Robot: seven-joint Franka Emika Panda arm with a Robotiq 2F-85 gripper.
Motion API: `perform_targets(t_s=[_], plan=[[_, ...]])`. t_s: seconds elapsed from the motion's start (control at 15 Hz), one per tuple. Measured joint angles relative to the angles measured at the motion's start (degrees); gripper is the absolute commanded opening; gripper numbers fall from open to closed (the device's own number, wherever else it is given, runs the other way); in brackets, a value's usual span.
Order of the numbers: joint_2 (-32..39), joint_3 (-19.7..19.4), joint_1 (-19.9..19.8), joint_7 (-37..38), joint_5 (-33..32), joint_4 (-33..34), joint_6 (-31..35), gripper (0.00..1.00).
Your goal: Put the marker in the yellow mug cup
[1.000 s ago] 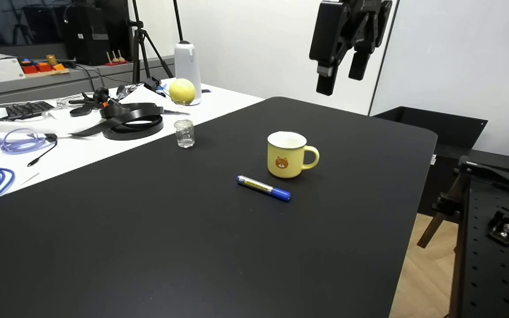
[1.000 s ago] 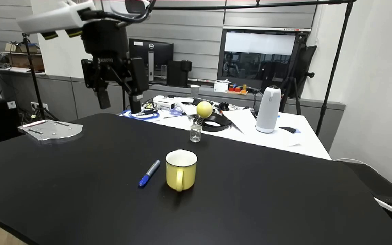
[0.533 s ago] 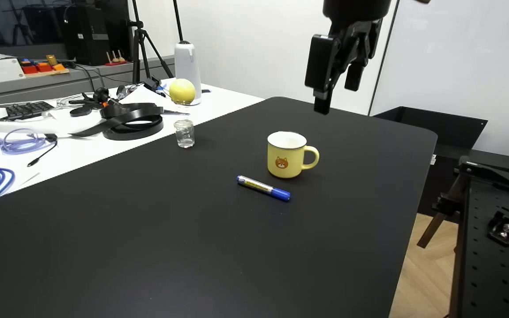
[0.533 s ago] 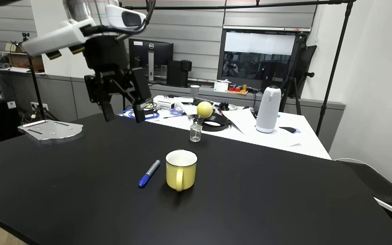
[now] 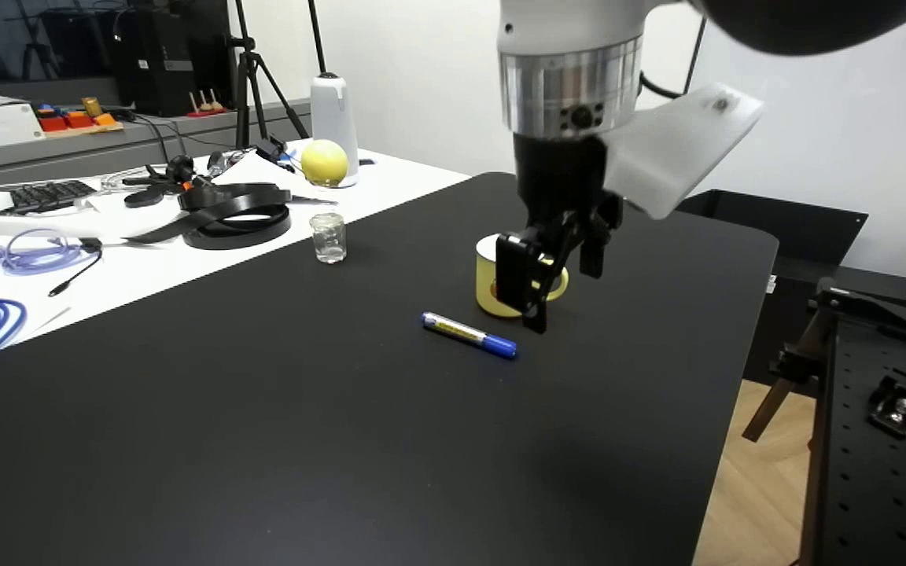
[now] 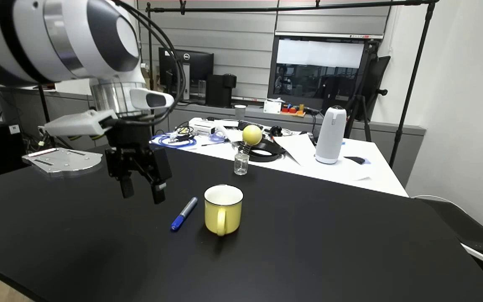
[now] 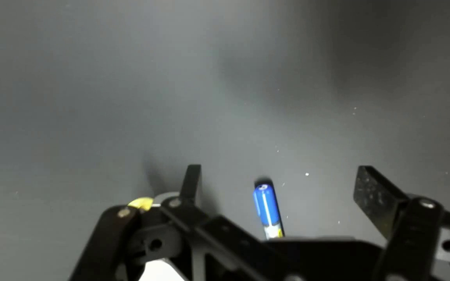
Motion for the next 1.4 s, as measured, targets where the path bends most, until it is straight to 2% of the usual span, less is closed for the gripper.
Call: perform_targets(t_s=[0.07,0.2,0.33,0.53,0.8,1.0,1.13,1.27,1.4], plan=[[3.5,-0.1,0.0,-0.1,1.0,1.9,0.0,1.00],[10.0,-3.9,2.9,-0.2,2.5,6.1,-0.2,1.00],[13.4,-6.0,4.6,-0.2,3.0,8.5,-0.2,1.00],[14.1,-7.2,6.1,-0.8,4.2,9.2,-0.1,1.00],[15.5,-13.6,12.7,-2.2,6.7,9.6,7.2,1.00],[19.0,-13.0,13.4,-9.4,15.8,11.3,12.8,1.00],[21.9,-11.2,12.7,-15.4,22.5,13.4,13.8,1.00],[24.7,-10.2,11.8,-20.3,26.5,16.6,11.4,1.00],[26.8,-9.7,10.4,-25.2,28.2,20.8,6.1,1.00]])
